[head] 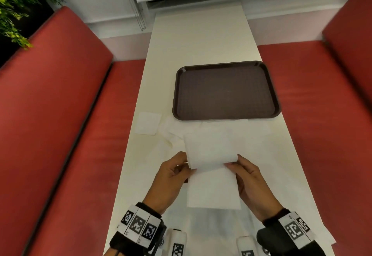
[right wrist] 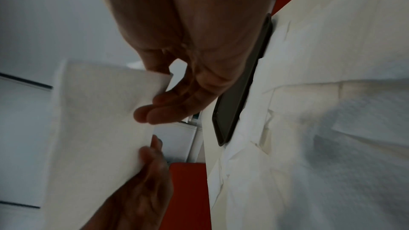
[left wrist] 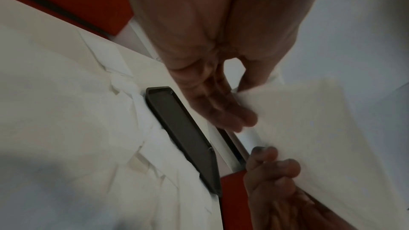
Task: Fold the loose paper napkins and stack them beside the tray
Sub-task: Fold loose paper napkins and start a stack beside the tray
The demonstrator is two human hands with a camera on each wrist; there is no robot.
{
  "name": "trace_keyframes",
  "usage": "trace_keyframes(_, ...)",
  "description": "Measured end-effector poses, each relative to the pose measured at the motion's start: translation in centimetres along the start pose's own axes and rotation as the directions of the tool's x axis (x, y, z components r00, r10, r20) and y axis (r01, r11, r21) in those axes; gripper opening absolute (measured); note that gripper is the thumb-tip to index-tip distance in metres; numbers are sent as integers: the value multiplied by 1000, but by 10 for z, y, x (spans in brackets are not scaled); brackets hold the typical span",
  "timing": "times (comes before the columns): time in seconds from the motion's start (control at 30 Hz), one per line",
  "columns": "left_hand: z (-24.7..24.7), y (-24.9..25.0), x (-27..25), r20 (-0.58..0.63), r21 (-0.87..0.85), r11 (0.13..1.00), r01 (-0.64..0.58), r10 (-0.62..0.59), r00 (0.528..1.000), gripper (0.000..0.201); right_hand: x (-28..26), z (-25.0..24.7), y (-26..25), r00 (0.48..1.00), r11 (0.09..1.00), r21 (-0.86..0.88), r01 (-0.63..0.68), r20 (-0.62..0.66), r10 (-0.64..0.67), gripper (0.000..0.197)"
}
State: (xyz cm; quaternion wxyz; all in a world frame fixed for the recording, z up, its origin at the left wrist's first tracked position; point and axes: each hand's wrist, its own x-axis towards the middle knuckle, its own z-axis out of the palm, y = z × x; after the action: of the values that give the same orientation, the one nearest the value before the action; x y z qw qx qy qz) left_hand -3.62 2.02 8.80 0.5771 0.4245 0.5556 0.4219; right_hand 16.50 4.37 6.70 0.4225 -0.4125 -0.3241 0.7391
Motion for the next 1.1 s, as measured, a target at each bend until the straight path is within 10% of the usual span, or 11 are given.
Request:
trace_keyframes(0.17,-1,2,-3,8,-74,996,48,-48,999,52,3,-6,4,997,996,-71,51,58,-47,27)
trace_keyframes(0.33,-2,4,-3,0,-199,970,136,-139,990,14,1,-4,2,991,967,-219,131,54,-122,27)
trace_keyframes(0.93,-15,-21,3,-6,-68,978,196,-197,980,33,28,38,31,988,916,-381,129,-27,-150,19)
trace_keyframes(1.1,-86,-12,51,-214,29,974,223,-212,954,20,47,43,38,989,934,-353,52,-109,-97,23)
